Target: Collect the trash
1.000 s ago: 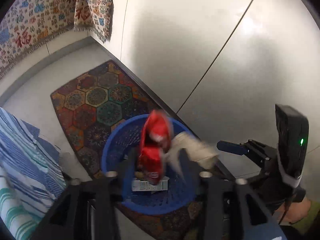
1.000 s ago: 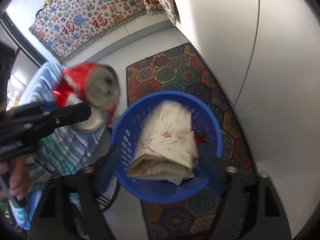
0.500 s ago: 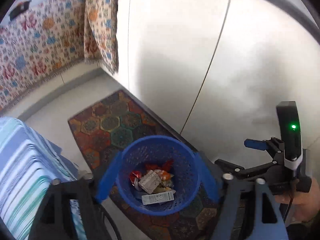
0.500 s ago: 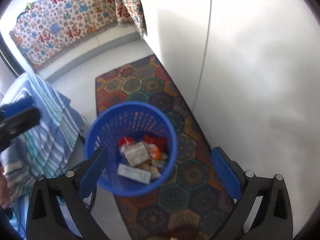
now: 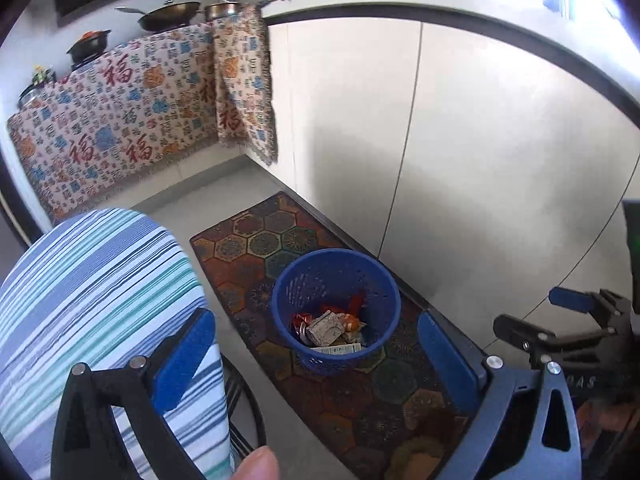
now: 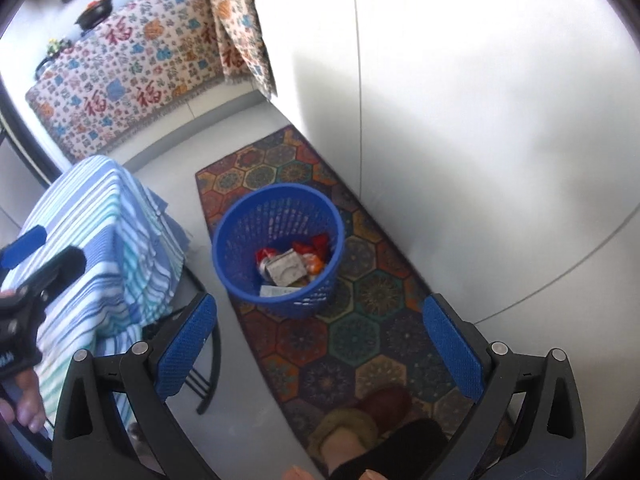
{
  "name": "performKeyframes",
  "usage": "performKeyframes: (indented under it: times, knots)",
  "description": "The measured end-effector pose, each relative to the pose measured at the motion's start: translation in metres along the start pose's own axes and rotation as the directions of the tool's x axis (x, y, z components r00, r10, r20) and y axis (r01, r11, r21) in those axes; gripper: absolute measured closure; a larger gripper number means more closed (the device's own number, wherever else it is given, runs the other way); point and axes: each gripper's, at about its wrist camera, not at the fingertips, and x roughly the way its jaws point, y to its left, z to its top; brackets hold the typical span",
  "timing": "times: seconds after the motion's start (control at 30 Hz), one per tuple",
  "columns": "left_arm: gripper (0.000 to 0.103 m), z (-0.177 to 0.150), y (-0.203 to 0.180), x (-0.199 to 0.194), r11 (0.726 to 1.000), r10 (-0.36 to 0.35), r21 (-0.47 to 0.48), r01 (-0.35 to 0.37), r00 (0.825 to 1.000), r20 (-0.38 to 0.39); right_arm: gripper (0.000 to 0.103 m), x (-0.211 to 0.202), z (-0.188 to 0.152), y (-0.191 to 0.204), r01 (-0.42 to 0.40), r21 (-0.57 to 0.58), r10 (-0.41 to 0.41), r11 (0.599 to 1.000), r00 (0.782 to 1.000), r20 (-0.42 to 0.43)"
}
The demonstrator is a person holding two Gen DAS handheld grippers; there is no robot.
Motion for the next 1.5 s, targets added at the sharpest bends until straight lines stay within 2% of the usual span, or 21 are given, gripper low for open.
performKeyframes:
  times: [0.1,0.2,0.33,0.47,1.5]
  knots:
    - [0.0,-0.002,-0.002,-0.012,0.999,0.039,0.007,-0.039,0.999,0.001,0.0,-0.019,-0.004,0.009,0.013,-0.013,-0.012,1.0,0.999,0.032]
    - [0.0,-0.007,-0.003,-0.022,0.999,0.048,0.019,-0.047,0.998,-0.033,0.0,-0.033,-0.009,0.015,0.019,-0.02,-0.018,1.0,0.998,0.056]
    - [0.0,-0.013,-0.002,-0.03,0.999,0.049,0.01,-0.049,0.997,-0.056,0.0,-0.046,-0.015,0.022,0.014,-0.038,-0.011,0.999,0.998,0.068]
    - [0.0,-0.016,0.002,-0.034,1.0,0.02,-0.017,-0.022,0.996,-0.09,0.0,-0.052,-0.019,0.027,0.008,-0.049,-0.005,0.999,0.998,0.066]
    - [0.0,-0.016,0.002,-0.037,0.999,0.043,-0.008,-0.043,0.995,-0.092,0.0,-0.058,-0.024,0.034,-0.014,-0.074,0.019,0.997,0.998,0.064]
